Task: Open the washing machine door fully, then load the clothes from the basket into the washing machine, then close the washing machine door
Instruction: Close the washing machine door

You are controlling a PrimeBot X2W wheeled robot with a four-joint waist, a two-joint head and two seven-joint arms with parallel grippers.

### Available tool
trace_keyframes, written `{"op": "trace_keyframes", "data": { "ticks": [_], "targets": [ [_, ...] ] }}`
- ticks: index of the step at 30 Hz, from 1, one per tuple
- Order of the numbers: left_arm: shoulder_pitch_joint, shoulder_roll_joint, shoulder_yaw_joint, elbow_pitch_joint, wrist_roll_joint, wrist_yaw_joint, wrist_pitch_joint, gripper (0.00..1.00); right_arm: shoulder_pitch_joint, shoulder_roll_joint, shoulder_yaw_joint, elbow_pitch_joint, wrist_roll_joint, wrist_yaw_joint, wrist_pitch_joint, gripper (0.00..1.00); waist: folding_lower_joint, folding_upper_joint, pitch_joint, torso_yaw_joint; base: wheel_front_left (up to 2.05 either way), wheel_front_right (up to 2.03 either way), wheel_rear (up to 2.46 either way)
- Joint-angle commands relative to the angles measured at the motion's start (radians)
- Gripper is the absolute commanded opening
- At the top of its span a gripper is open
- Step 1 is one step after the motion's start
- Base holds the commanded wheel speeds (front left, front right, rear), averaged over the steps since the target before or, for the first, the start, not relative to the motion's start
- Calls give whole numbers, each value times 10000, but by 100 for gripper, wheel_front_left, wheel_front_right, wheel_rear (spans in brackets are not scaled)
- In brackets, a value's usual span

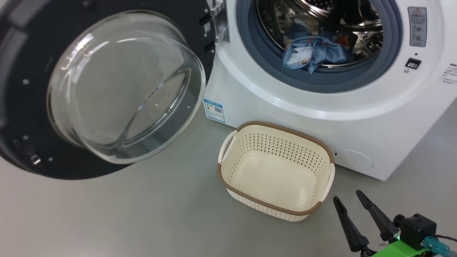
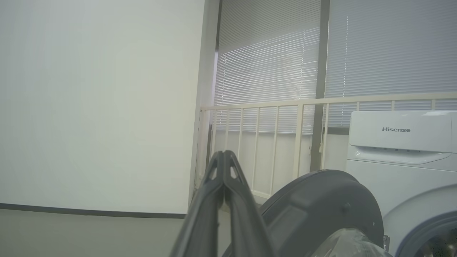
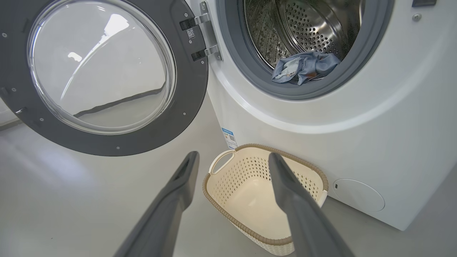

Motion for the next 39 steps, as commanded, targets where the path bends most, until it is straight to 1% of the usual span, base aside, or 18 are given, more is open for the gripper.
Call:
{"op": "trace_keyframes", "data": {
  "ticks": [1, 4, 7, 9, 13, 14, 15, 16, 17, 18, 19, 24, 26, 32, 39],
  "targets": [
    [-654, 751, 248, 85, -289, -24, -49, 0, -323, -138, 238, -259, 8, 16, -48, 100, 0, -1, 250, -220, 0, 0, 0],
    [-1396, 1493, 58, 1049, -988, -25, -49, 0, -455, -144, 292, -254, 28, 16, -48, 100, 0, -1, 406, -430, 0, 0, 0],
    [-2110, 2181, -248, 2438, -2131, -25, 0, 0, -583, -148, 349, -253, 37, 16, -48, 100, 0, -1, 543, -648, 0, 0, 0],
    [-2619, 2521, -414, 3341, -3096, -25, 343, 0, -630, -160, 387, -256, 33, 16, -48, 100, 0, -1, 623, -762, 0, 0, 0],
    [-3591, 3133, -633, 5026, -5085, -26, 1907, 0, -614, -203, 455, -243, 28, 16, -48, 100, 0, -1, 747, -910, 0, 0, 0],
    [-3802, 3208, -635, 5430, -5590, -26, 2428, 0, -608, -214, 485, -239, 26, 16, -48, 100, 0, -1, 766, -940, 0, 0, 0],
    [-3950, 3359, -762, 5706, -5867, -26, 2900, 0, -596, -222, 511, -238, 27, 16, -48, 100, 0, -1, 775, -961, 0, 0, 0],
    [-3950, 3359, -762, 5706, -5867, -26, 2900, 0, -596, -222, 511, -238, 27, 16, -48, 100, 0, -1, 775, -961, 0, 0, 0],
    [-4059, 3496, -890, 5971, -6065, -26, 3308, 0, -584, -229, 536, -243, 31, 16, -48, 100, 0, -1, 785, -983, 0, 0, 0],
    [-4232, 3635, -1111, 6344, -6564, -26, 4194, 0, -556, -238, 563, -252, 41, 16, -48, 100, 0, -1, 819, -1021, 0, 0, 0],
    [-4256, 3717, -1216, 6513, -6742, -26, 4575, 0, -546, -247, 573, -256, 44, 16, -48, 100, 0, -1, 845, -1035, 0, 0, 0],
    [-4334, 3880, -1464, 7146, -7541, -26, 5957, 0, -549, -315, 605, -294, 53, 16, -48, 100, 0, -1, 980, -1083, 0, 0, 0],
    [-4260, 3921, -1581, 7394, -7705, -26, 6425, 0, -574, -337, 636, -303, 46, 16, -48, 100, 0, -1, 1022, -1109, 0, 0, 0],
    [-4051, 3874, -1683, 7387, -8343, -26, 7390, 0, -669, -445, 694, -324, 58, 16, -48, 100, 0, -1, 1123, -1180, 0, 0, 0],
    [-3709, 3779, -1789, 7214, -8840, -26, 8150, 0, -698, -456, 696, -293, 46, 16, -48, 100, 0, -1, 1033, -1225, 0, 0, 0]
  ]
}}
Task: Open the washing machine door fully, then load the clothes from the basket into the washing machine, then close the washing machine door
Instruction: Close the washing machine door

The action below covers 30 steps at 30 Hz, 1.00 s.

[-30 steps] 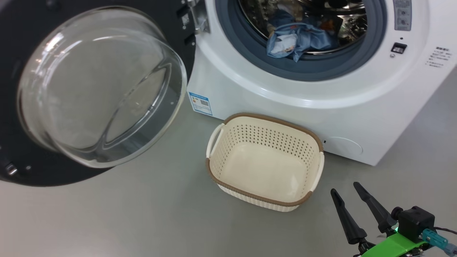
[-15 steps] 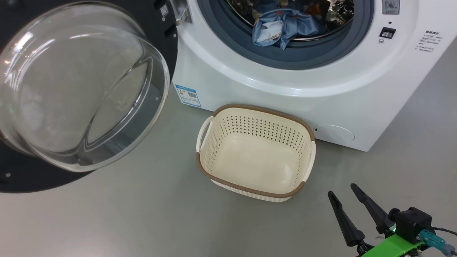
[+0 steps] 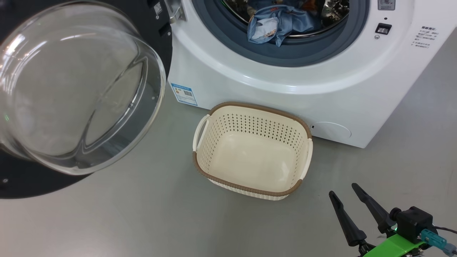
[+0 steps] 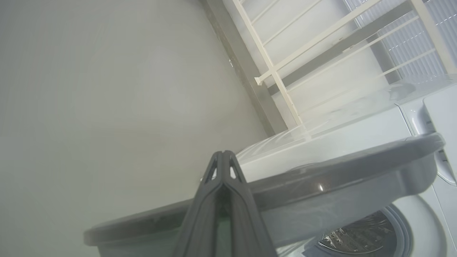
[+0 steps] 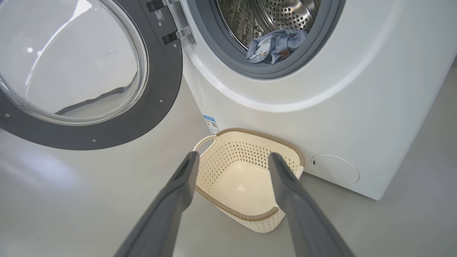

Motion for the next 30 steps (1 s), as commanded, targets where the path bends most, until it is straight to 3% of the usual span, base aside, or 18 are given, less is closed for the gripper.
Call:
{"op": "trace_keyframes", "data": {
  "ticks": [1, 20, 30],
  "targets": [
    [169, 627, 186, -317, -212, -28, 344, 0, -281, -94, 224, -215, 45, 16, -49, 100, 0, 0, -52, -10, 0, 0, 0],
    [1374, 477, -373, -2612, -1455, -29, 3378, 0, 149, 99, -177, -88, 36, 16, -49, 100, 0, 0, -824, 224, 0, 0, 0],
    [2211, 303, -431, -4995, -2102, -29, 4501, 0, 466, 247, -529, -131, 2, 16, -49, 100, 0, 0, -1202, 149, 0, 0, 0]
  ]
}}
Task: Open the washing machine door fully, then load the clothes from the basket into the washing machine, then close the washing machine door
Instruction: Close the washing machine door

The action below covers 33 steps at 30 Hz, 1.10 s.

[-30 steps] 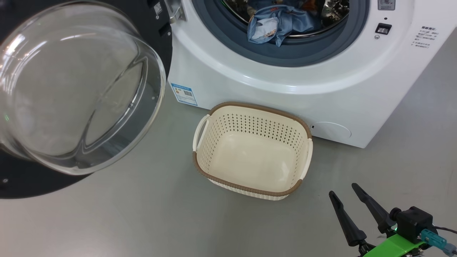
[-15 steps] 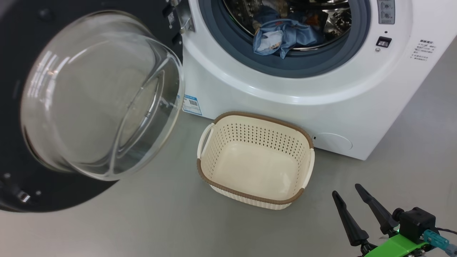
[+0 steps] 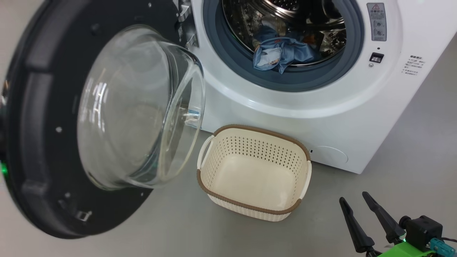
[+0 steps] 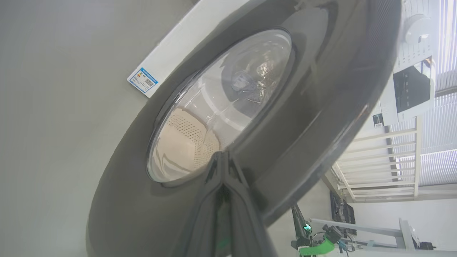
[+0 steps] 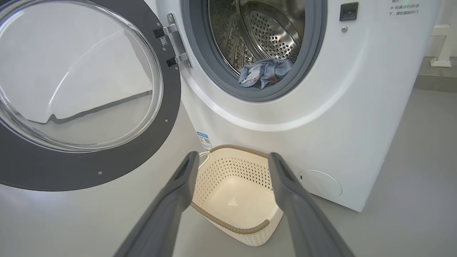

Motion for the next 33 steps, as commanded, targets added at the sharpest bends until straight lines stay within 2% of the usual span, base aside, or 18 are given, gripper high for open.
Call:
{"op": "trace_keyframes", "data": {
  "ticks": [1, 9, 16, 24, 33],
  "targets": [
    [-100, 400, 320, -501, -209, -31, 221, 0, 1, -89, 129, -240, -1, 16, -48, 100, 0, 0, -62, -55, 0, 0, 0],
    [202, -179, -262, -2643, -83, -31, 706, 0, 164, 31, -123, -257, -49, 16, -48, 100, 0, 0, -251, -368, 0, 0, 0],
    [-45, -907, -949, -3770, -1, -31, 1009, 0, 231, 161, -215, -290, -75, 16, -48, 100, 0, 0, -333, -973, 0, 0, 0],
    [-765, -1864, -1785, -3848, 673, -31, 619, 0, 95, 361, -293, -320, -102, 16, -48, 100, 0, 0, -186, -2037, 0, 0, 0],
    [-1768, -2840, -2368, -3217, 1554, -31, -784, 0, -76, 521, -404, -346, -117, 16, -48, 100, 0, 0, 85, -3318, 0, 0, 0]
  ]
}}
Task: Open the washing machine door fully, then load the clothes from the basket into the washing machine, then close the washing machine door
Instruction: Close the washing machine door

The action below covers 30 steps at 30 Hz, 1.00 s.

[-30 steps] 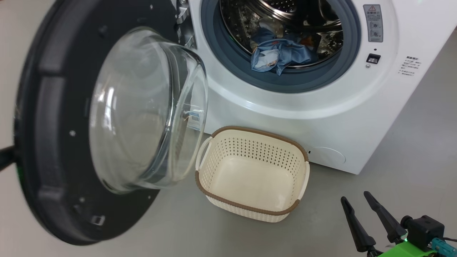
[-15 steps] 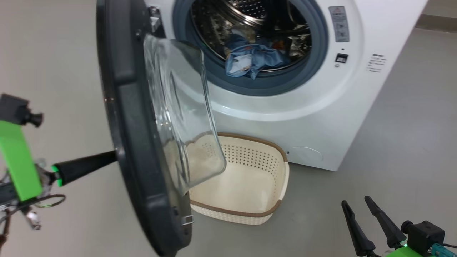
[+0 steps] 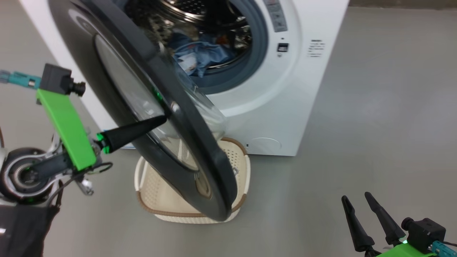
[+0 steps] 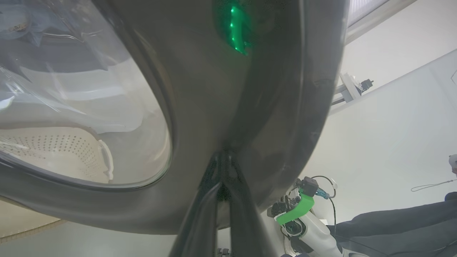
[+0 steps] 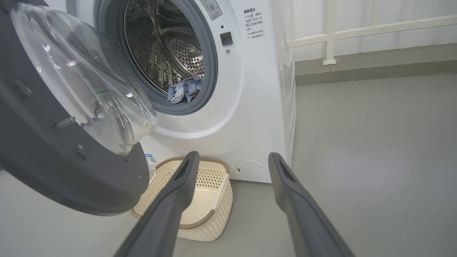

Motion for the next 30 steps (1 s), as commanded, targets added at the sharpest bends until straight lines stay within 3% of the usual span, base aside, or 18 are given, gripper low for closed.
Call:
{"op": "trace_keyframes", "data": {
  "ticks": [1, 12, 20, 27, 28, 29, 30],
  "targets": [
    [-797, 129, 304, -23, 241, -38, -463, 0, -317, -44, 170, -256, -37, 16, -49, 100, 0, -1, 238, -811, 0, 0, 0],
    [-1662, 90, 11, 1124, 602, -38, -2339, 0, -483, 63, 71, -288, -35, 16, -49, 100, 0, -1, 428, -1655, 0, 0, 0],
    [-1541, 447, -449, 1150, 353, -38, -2873, 0, -521, 99, -66, -288, -60, 16, -49, 100, 0, -1, 424, -1340, 0, 0, 0],
    [-522, 955, -590, 926, 186, -38, -3653, 0, -477, 46, -127, -289, -61, 16, -49, 100, 0, -1, 235, -883, 0, 0, 0],
    [-320, 1045, -603, 891, 182, -38, -3790, 28, -455, 31, -120, -289, -60, 16, -49, 100, 0, -1, 196, -828, 0, 0, 0],
    [-111, 1154, -622, 843, 210, -38, -3937, 49, -443, 14, -118, -291, -57, 16, -49, 100, 0, -1, 177, -786, 0, 0, 0],
    [101, 1259, -663, 796, 274, -38, -4108, 95, -430, -8, -131, -291, -51, 16, -49, 100, 0, -1, 147, -733, 0, 0, 0]
  ]
}}
